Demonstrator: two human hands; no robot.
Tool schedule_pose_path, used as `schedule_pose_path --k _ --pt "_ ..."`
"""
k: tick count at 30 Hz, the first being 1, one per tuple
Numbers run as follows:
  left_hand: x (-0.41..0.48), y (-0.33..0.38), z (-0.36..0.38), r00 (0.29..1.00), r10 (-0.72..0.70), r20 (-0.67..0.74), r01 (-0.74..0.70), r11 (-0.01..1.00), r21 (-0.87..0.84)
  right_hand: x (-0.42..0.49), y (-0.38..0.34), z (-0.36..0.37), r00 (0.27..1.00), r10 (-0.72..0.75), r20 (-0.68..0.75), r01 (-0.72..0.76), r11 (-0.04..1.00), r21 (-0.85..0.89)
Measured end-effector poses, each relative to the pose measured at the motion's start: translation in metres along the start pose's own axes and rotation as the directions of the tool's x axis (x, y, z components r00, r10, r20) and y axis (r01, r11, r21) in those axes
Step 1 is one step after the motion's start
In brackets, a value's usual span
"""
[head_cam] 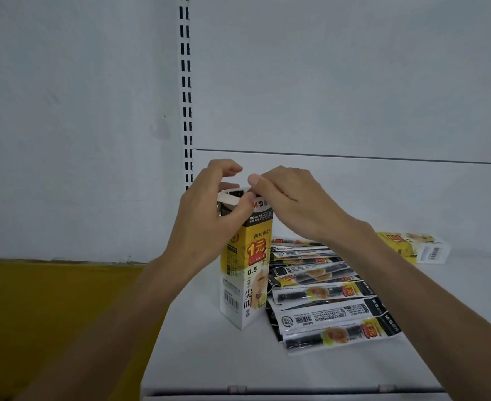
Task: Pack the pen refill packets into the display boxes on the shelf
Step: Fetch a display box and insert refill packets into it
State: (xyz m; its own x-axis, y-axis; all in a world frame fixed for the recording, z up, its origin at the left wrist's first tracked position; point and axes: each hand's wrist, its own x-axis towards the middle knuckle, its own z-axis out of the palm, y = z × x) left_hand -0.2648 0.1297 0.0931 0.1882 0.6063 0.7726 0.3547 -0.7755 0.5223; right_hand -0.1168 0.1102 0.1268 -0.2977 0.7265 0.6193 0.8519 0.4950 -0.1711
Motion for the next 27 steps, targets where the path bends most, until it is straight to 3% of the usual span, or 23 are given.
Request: schedule_pose_path --k 3,5,7,9,11,13,15,17,21,27 --pt "0.000 0.000 0.002 0.999 0.037 -0.015 -0.036 0.999 0.022 0.000 -0.007 -0.004 0.997 0.012 0.077 -0.011 1.000 -0.020" --pt "-0.001 0.000 0.001 0.999 0.051 -0.007 -0.051 0.998 0.031 -0.004 -0.008 -0.011 0.987 0.101 0.127 -0.125 0.974 0.191" --pt "-0.001 -0.001 0.000 0.998 0.051 0.021 -0.052 0.998 0.039 -0.008 -0.002 -0.018 0.985 0.169 0.025 -0.162 0.879 0.449" --pt "0.000 -0.002 -0.001 0.997 0.064 0.054 -0.067 0.996 0.067 -0.010 0.016 -0.018 0.955 0.241 -0.174 -0.116 0.843 0.525" --pt "0.001 -0.004 0.000 0.994 0.082 0.075 -0.089 0.991 0.100 -0.013 0.039 -0.014 0.933 0.295 -0.206 -0.187 0.887 0.423" --pt "0.001 -0.005 0.001 0.993 0.071 0.092 -0.082 0.990 0.118 -0.020 0.062 -0.006 0.949 0.316 0.008 -0.312 0.933 0.178" --pt "0.002 -0.007 0.002 0.992 0.056 0.113 -0.069 0.990 0.122 -0.034 0.085 0.006 0.886 0.362 0.290 -0.379 0.925 0.002" --pt "0.003 -0.008 0.003 0.991 0.046 0.124 -0.061 0.992 0.114 -0.047 0.099 0.021 0.812 0.413 0.412 -0.411 0.906 -0.099" --pt "0.002 -0.008 0.003 0.987 0.110 0.119 -0.127 0.981 0.148 -0.058 0.110 0.042 0.740 0.473 0.478 -0.417 0.880 -0.226" --pt "0.001 -0.007 0.001 0.983 0.152 0.108 -0.169 0.969 0.179 -0.053 0.113 0.043 0.789 0.430 0.439 -0.316 0.897 -0.310"
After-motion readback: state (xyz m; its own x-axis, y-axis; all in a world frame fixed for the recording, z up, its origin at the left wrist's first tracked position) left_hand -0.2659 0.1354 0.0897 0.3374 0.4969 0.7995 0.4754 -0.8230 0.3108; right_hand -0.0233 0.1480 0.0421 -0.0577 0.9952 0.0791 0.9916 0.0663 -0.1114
